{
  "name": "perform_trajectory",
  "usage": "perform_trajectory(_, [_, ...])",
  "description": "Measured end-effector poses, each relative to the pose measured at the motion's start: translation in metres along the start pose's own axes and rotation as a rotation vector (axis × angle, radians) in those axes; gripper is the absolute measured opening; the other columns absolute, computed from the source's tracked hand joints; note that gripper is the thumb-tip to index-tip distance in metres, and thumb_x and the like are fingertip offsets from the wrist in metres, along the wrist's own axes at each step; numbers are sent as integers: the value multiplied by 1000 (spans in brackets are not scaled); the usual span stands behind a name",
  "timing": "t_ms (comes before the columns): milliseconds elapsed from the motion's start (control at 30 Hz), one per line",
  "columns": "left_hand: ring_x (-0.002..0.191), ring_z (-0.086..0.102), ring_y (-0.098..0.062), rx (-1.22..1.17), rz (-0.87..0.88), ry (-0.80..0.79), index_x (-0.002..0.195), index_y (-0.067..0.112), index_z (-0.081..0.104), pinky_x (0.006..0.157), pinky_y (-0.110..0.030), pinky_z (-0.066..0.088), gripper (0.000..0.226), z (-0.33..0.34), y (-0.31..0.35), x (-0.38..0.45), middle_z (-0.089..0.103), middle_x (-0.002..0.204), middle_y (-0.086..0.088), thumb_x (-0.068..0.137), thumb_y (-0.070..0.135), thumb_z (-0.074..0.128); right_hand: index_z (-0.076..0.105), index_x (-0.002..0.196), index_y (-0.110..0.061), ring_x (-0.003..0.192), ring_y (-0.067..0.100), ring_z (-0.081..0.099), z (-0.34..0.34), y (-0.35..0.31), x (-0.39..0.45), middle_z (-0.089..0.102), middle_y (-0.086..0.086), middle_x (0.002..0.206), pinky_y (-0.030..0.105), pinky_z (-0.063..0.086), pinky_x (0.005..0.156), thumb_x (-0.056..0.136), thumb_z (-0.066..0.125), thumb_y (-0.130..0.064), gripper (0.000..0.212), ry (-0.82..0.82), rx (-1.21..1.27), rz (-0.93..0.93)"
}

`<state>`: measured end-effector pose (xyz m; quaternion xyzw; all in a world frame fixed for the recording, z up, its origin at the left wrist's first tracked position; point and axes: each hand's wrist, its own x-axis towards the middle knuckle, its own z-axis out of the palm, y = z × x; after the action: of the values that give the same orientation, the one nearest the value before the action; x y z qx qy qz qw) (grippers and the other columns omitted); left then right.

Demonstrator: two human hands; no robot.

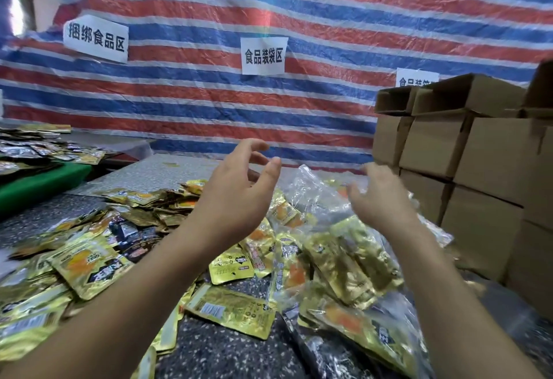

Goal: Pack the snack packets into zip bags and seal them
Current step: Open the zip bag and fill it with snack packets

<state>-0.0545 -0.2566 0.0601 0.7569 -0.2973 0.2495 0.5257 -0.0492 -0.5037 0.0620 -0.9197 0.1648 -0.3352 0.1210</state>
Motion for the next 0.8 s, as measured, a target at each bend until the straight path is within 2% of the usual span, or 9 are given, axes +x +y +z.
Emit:
perform_trajectory(100, [93,56,4,30,-2,-21,130,31,46,82,-35,55,35,1,-1,0,51,107,25,99,47,45,36,149,-17,135,29,44,23,-8,-8,40,6,153,49,41,108,97,51,-50,63,-258,37,-46])
perform_trajectory(200, [93,55,5,39,1,-19,129,30,47,79,-29,53,35,1,-2,0,51,108,25,99,47,45,27,151,-19,141,30,37,52,1,-16,30,6,159,56,34,112,97,43,-60,69,-393,-62,25])
perform_trajectory(267, [93,55,5,53,6,-18,131,28,47,76,-23,52,36,3,-3,-1,54,110,19,99,46,45,24,153,-20,146,29,26,70,7,-20,21,8,162,61,23,115,99,34,-60,68,-392,-145,21])
perform_trajectory(367, [90,56,6,71,17,-17,130,27,48,71,-16,48,35,7,-5,-1,55,112,15,99,44,46,16,157,-21,151,27,13,85,10,-22,10,8,166,64,8,116,101,26,-57,67,-331,-144,13])
perform_trajectory(467, [90,55,7,79,20,-31,130,26,49,69,-13,45,36,11,-6,-2,55,113,16,99,44,46,18,156,-21,151,27,14,90,12,-20,12,8,165,64,8,117,101,26,-57,66,-297,-133,10])
perform_trajectory(633, [93,54,8,130,49,-86,126,26,53,80,-19,50,33,20,-3,-8,57,112,15,99,44,44,23,154,-21,149,28,19,84,10,-22,18,8,163,63,13,117,100,28,-59,66,-264,-120,6])
perform_trajectory(733, [93,54,9,147,50,-132,125,26,55,80,-15,47,32,26,0,-17,57,110,16,100,44,44,28,152,-21,150,28,19,66,6,-27,21,9,162,61,13,118,101,27,-59,64,-219,-89,-12])
perform_trajectory(800, [95,55,5,186,37,-151,126,24,55,82,-22,50,34,28,1,-25,57,112,14,100,44,45,27,153,-20,150,27,19,52,0,-34,20,8,163,58,13,119,101,27,-58,64,-191,-61,-43])
